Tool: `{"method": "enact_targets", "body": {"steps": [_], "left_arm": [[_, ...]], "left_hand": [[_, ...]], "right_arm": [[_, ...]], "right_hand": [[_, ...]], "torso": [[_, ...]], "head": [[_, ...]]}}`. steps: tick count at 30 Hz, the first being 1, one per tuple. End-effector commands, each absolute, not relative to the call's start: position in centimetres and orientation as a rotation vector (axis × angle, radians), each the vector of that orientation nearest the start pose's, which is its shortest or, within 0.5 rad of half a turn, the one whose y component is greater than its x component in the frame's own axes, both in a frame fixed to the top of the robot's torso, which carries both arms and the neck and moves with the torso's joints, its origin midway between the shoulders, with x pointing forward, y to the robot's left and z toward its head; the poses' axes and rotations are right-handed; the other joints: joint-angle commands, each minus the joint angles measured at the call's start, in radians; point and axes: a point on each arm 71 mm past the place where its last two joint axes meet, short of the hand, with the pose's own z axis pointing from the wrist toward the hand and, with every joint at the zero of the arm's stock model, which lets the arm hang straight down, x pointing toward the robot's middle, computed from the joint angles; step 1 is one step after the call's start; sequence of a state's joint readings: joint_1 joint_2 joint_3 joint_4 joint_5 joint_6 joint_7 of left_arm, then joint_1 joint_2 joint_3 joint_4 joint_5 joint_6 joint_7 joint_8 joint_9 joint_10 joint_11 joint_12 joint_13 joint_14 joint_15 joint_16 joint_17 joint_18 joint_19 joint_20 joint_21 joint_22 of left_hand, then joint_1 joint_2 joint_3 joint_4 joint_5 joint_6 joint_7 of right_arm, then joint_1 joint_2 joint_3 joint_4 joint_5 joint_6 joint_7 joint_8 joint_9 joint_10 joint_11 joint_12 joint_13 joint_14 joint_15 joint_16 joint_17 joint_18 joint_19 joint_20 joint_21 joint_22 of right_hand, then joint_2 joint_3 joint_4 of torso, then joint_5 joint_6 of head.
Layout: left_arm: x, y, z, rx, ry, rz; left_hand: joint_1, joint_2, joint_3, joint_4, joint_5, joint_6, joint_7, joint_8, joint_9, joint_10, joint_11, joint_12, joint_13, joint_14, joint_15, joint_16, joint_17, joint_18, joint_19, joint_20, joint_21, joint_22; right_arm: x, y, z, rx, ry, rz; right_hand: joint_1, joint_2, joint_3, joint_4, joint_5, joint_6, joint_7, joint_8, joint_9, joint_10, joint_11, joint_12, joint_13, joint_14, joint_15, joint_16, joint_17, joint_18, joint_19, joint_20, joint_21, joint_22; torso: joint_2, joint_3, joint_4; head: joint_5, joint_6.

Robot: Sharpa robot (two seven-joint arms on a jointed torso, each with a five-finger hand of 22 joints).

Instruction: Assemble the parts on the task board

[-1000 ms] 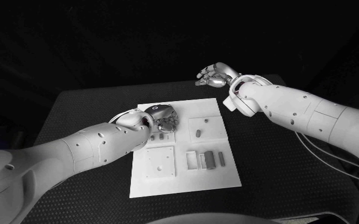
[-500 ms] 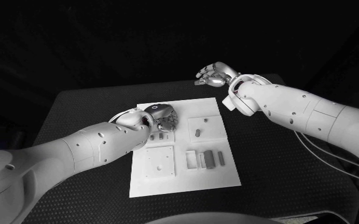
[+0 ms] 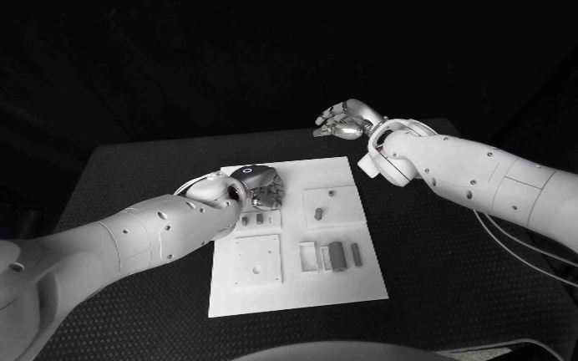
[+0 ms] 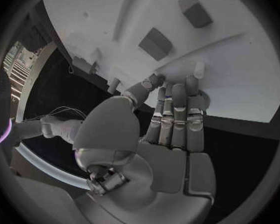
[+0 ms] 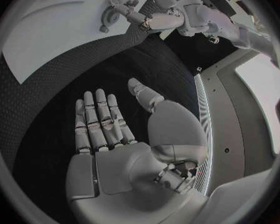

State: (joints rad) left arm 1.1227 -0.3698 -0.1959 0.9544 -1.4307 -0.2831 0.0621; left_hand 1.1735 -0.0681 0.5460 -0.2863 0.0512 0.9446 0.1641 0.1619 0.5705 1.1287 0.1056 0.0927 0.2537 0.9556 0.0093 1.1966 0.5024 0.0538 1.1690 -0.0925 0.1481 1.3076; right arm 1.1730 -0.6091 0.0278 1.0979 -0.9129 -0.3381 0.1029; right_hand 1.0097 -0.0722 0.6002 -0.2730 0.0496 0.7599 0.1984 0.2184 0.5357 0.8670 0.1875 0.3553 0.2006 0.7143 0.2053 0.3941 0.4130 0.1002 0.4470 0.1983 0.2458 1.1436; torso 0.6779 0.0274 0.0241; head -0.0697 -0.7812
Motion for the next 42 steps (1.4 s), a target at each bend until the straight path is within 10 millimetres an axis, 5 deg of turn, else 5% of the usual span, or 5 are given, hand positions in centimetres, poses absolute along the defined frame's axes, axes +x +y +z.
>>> {"method": "enact_targets", "body": {"steps": [1, 18, 42], "left_arm": [[52.0, 11.4, -31.5, 0.342, 1.921, -0.575], [51.6, 10.8, -31.8, 0.378, 1.926, -0.608], [51.4, 10.7, -32.5, 0.43, 1.979, -0.549]], "left_hand": [[0.01, 0.005, 0.0, -0.001, 0.004, -0.002, 0.003, 0.003, -0.002, -0.021, 0.017, -0.001, -0.005, -0.001, 0.002, 0.007, 0.0, 0.011, -0.004, 0.002, 0.005, 0.024], [0.014, 0.018, 0.011, -0.002, 0.006, 0.032, -0.013, 0.031, -0.004, 0.027, 0.0, 0.014, 0.013, 0.021, -0.014, 0.019, -0.002, 0.014, 0.013, -0.007, 0.025, 0.024], [-0.004, 0.014, 0.004, -0.003, 0.004, 0.021, -0.009, 0.031, -0.013, 0.02, 0.003, 0.0, 0.012, 0.019, -0.011, 0.012, -0.009, 0.012, 0.006, -0.008, 0.026, 0.023]], "right_arm": [[56.0, -20.8, -20.0, 0.387, 1.624, 0.897], [56.0, -20.9, -20.0, 0.386, 1.625, 0.897], [56.0, -20.8, -20.0, 0.386, 1.626, 0.898]], "right_hand": [[0.002, -0.001, -0.006, -0.002, 0.0, -0.005, 0.026, 0.005, -0.001, 0.007, 0.001, -0.007, -0.002, 0.007, 0.002, -0.005, -0.001, 0.003, 0.006, -0.001, -0.003, 0.002], [0.0, -0.001, -0.008, 0.0, 0.0, -0.005, 0.026, 0.005, -0.002, 0.008, 0.001, -0.007, -0.006, 0.008, 0.002, -0.006, -0.003, 0.004, 0.006, -0.001, -0.005, 0.002], [-0.004, -0.002, -0.009, 0.003, 0.0, -0.005, 0.026, 0.006, -0.004, 0.01, 0.0, -0.008, -0.011, 0.009, 0.002, -0.007, -0.005, 0.005, 0.007, 0.0, -0.008, 0.003]], "torso": [[0.0, -0.0001, -0.0003], [0.0, 0.0003, -0.0012], [0.001, 0.0001, -0.0011]], "head": [[-0.001, 0.0], [-0.003, -0.002], [-0.007, -0.009]]}}
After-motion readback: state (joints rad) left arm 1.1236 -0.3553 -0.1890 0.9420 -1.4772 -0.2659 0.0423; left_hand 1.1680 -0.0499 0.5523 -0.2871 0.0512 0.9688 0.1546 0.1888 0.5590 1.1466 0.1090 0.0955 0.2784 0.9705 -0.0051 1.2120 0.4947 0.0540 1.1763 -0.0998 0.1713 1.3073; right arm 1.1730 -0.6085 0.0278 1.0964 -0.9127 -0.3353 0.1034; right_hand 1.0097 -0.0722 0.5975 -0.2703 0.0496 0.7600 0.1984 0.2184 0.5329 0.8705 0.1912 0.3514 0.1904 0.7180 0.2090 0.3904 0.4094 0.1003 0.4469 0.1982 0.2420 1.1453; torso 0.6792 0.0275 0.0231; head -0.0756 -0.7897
